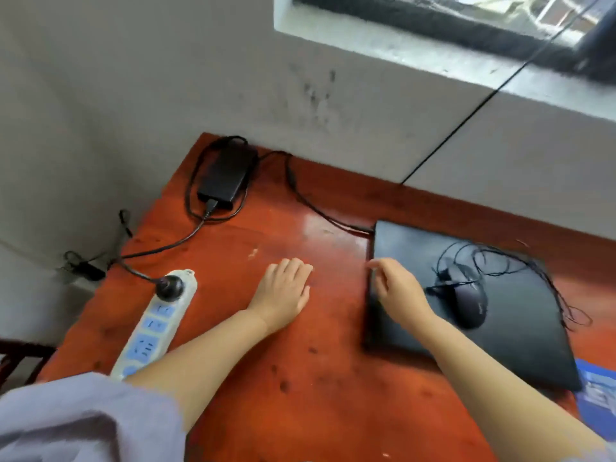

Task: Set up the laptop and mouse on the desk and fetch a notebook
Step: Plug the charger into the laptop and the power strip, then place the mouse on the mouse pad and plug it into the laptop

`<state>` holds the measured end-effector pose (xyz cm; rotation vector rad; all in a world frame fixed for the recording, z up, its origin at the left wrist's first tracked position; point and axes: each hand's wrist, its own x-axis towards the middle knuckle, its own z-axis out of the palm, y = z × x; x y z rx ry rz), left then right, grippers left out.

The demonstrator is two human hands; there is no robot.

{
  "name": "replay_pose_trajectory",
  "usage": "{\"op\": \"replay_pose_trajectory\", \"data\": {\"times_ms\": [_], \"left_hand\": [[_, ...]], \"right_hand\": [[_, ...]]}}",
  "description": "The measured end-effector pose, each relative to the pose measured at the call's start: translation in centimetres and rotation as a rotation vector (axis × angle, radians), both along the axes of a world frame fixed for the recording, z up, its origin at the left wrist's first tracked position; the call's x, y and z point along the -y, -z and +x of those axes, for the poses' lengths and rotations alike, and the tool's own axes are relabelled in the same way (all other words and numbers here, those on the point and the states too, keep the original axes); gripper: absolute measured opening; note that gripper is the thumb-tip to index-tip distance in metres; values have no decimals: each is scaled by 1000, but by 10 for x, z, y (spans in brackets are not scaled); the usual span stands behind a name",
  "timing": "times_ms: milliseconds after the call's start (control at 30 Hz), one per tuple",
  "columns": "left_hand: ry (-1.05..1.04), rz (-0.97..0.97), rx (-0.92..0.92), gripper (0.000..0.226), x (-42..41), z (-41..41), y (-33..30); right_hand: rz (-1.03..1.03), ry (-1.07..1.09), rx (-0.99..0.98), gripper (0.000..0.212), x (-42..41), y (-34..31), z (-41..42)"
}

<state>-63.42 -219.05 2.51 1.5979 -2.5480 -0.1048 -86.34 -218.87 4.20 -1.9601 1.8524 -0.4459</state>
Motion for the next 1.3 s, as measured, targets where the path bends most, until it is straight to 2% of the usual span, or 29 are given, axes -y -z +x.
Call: {"op": "replay_pose_trajectory", "data": {"times_ms": [200,333,400,500,767,833,900,1000,1133,1300], "left_hand": [[353,112,-70,35,36,-99,-2],[431,236,-97,42,43,-169,0],[429,312,-130,43,45,-199,-3],[398,443,-134,31,50,-229,-9],[110,591,-178,23,44,-243,-5],[-57,719,-361,18,44,-243,-4],[-277,935,-690,13,43,-253,-8],[-483,1099,-1030,26,39,-285,-17],[-530,1128,-1161,23,31,-355,-21],[-481,1249,-1254,25,21,-466,-27]], "right_hand": [[-101,426,-59,20,-52,-8,-84],[-39,607,-130,21,-63,-3,-107],[-3,630,-114,32,-60,0,-108],[17,653,-61,43,-50,3,-107],[90,613,-19,38,-31,7,-123],[65,570,-16,38,-36,4,-138],[30,507,-55,38,-45,-2,-164],[-13,388,-151,39,-61,-14,-218],[-2,354,-241,41,-98,-26,-303],[56,540,-194,41,-181,-15,-391]]}}
